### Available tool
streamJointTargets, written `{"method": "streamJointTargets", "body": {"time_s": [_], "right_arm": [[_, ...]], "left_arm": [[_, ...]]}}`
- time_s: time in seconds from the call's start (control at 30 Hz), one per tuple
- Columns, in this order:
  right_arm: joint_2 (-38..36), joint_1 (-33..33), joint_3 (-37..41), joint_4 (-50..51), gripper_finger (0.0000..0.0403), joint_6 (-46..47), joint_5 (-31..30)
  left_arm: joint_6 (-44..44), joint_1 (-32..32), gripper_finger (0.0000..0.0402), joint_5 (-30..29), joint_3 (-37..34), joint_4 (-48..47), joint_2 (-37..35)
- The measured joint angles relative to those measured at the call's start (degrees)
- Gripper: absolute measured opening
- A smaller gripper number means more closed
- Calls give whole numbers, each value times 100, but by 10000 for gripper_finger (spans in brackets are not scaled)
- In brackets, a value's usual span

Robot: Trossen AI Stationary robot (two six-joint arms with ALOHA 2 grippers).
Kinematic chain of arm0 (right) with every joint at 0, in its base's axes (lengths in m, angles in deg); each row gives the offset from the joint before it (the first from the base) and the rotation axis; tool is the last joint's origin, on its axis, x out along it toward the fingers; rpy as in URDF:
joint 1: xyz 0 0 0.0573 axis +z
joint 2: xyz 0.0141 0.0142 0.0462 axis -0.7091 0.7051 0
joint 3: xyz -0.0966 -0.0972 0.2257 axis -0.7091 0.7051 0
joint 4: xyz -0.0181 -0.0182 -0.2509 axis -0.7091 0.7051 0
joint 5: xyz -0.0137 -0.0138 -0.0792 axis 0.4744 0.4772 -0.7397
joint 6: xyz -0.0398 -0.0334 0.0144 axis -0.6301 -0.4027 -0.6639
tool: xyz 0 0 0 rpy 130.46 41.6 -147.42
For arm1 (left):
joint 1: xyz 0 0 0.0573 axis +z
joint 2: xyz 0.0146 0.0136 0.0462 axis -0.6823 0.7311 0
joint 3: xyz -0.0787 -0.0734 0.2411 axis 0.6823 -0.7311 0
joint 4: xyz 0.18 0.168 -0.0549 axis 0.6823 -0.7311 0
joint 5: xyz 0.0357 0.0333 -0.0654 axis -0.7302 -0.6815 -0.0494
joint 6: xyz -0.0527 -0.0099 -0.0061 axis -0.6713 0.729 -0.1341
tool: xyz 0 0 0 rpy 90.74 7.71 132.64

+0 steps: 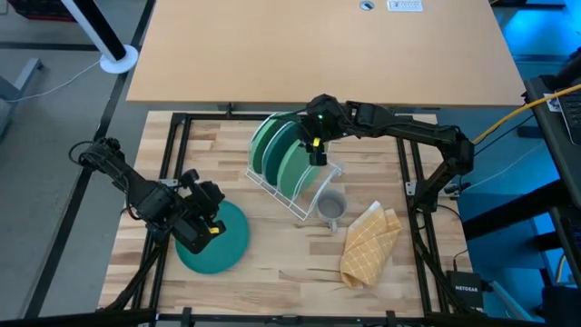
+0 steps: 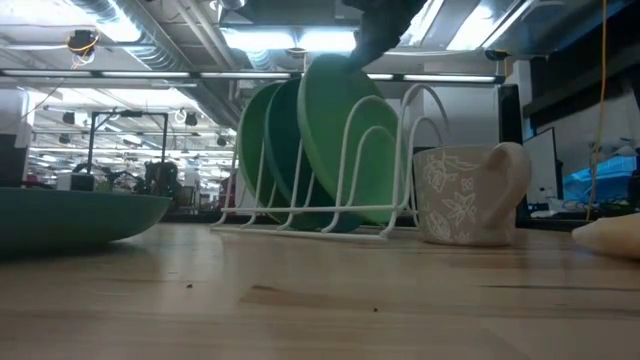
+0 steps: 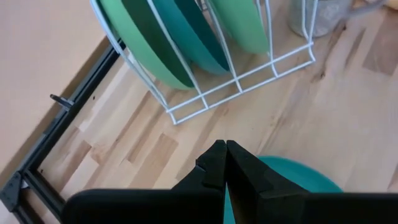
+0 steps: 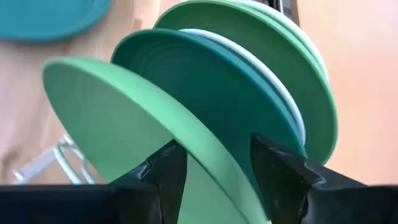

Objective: Sort dishes
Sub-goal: Put the green plate into the white dish rack

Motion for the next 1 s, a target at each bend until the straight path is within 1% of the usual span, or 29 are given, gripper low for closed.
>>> {"method": "streamJointTargets", "body": {"time_s": [0.13,0.3,0.47,0.73,0.83,1.0], "right_arm": [[-3,0,0,116,179,688,-2],[-4,-2,-2,621,179,1380,-17],[-22,-7,-13,873,179,2039,-34],[-20,-7,-9,977,179,3710,104],[-17,-7,-9,1228,179,4347,104],[-11,-7,-4,1672,179,4815,106]], "left_arm": [[231,0,2,26,0,-4,0],[539,1,2,38,0,-17,0],[905,0,2,44,0,-22,0],[1286,0,2,41,0,-24,0],[1427,0,2,41,0,-22,0],[1766,1,2,41,0,-22,0]]}}
